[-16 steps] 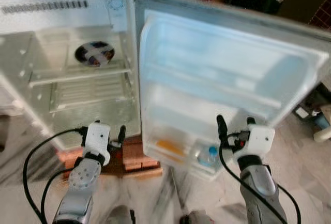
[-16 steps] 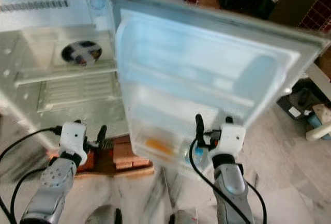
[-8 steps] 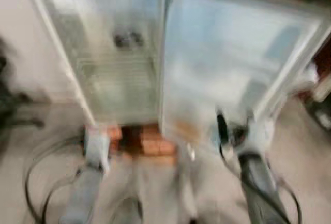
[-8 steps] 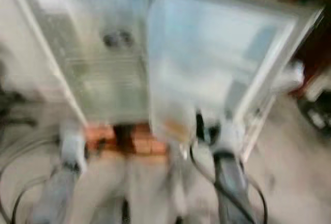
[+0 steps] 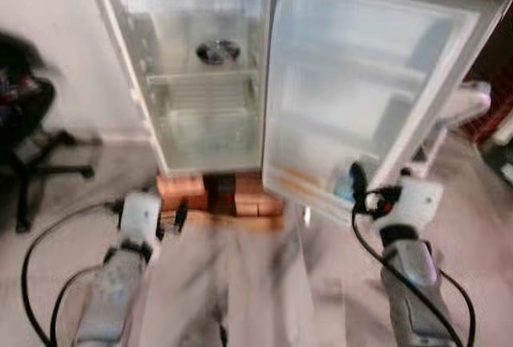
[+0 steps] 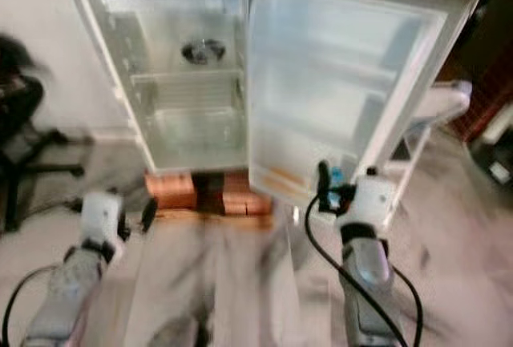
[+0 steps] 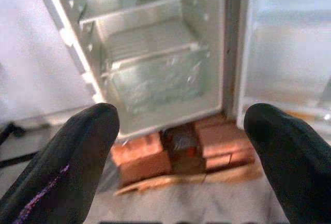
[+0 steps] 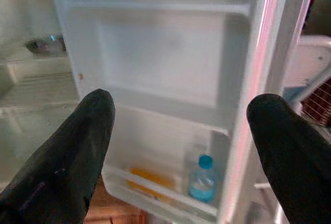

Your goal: Restocking fridge

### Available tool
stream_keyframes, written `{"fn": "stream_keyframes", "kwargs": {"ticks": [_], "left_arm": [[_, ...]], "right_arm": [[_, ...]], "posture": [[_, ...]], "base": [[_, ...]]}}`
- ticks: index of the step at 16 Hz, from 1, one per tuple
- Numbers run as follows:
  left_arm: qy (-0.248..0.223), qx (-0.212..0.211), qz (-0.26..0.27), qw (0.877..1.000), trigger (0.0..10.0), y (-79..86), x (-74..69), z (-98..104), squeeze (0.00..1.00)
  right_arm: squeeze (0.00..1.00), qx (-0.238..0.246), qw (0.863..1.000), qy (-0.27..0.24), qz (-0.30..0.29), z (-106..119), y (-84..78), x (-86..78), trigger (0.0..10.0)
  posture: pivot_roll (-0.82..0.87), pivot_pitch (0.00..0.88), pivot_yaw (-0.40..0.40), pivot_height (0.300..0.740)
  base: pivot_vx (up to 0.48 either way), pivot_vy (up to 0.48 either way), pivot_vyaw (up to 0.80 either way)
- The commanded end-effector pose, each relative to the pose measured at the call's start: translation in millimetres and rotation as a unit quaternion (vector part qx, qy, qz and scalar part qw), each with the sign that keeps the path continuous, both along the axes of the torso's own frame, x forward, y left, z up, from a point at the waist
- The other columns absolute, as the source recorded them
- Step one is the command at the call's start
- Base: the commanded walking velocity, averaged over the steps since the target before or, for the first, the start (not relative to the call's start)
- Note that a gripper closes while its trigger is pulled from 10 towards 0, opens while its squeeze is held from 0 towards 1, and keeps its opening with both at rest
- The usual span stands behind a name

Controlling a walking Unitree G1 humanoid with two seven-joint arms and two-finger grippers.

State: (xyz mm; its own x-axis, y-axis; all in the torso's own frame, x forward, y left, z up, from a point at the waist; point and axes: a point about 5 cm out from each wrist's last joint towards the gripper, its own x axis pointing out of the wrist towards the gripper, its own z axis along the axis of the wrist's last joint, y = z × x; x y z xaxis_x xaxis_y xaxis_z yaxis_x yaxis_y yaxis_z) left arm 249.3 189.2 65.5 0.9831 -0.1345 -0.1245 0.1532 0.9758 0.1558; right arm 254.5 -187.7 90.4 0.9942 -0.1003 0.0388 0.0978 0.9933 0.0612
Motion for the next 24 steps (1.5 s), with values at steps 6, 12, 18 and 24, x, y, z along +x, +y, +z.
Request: {"fn": "stream_keyframes", "kwargs": {"ticks": [6, 12, 18, 24], "left_arm": [[-0.015, -0.037, 0.000, 0.999, 10.0, -11.3, -0.7, 6.7, 0.00], [-0.016, -0.042, -0.005, 0.999, 10.0, -17.7, 8.7, 5.8, 0.00], [-0.015, -0.043, -0.001, 0.999, 10.0, -19.2, 12.1, 2.2, 0.00], [-0.013, -0.039, 0.005, 0.999, 10.0, -14.9, 13.0, 0.0, 0.00]], "right_arm": [[0.00, -0.008, 1.000, 0.004, 0.001, -1.3, 3.1, -0.3, 10.0], [0.00, -0.012, 1.000, -0.014, 0.012, 6.1, 1.3, 10.2, 10.0], [0.00, -0.025, 0.998, -0.023, 0.046, 7.3, 8.0, 11.0, 10.0], [0.00, -0.039, 0.998, -0.025, 0.041, 7.5, 1.1, 12.7, 10.0]], "posture": [[0.07, 0.055, -0.041, 0.740], [0.06, 0.002, -0.039, 0.740], [0.05, 0.000, -0.047, 0.740], [0.05, 0.000, -0.048, 0.740]], "base": [[0.000, -0.109, 0.00], [0.000, -0.368, 0.00], [0.000, -0.371, 0.73], [0.000, -0.359, 0.79]]}}
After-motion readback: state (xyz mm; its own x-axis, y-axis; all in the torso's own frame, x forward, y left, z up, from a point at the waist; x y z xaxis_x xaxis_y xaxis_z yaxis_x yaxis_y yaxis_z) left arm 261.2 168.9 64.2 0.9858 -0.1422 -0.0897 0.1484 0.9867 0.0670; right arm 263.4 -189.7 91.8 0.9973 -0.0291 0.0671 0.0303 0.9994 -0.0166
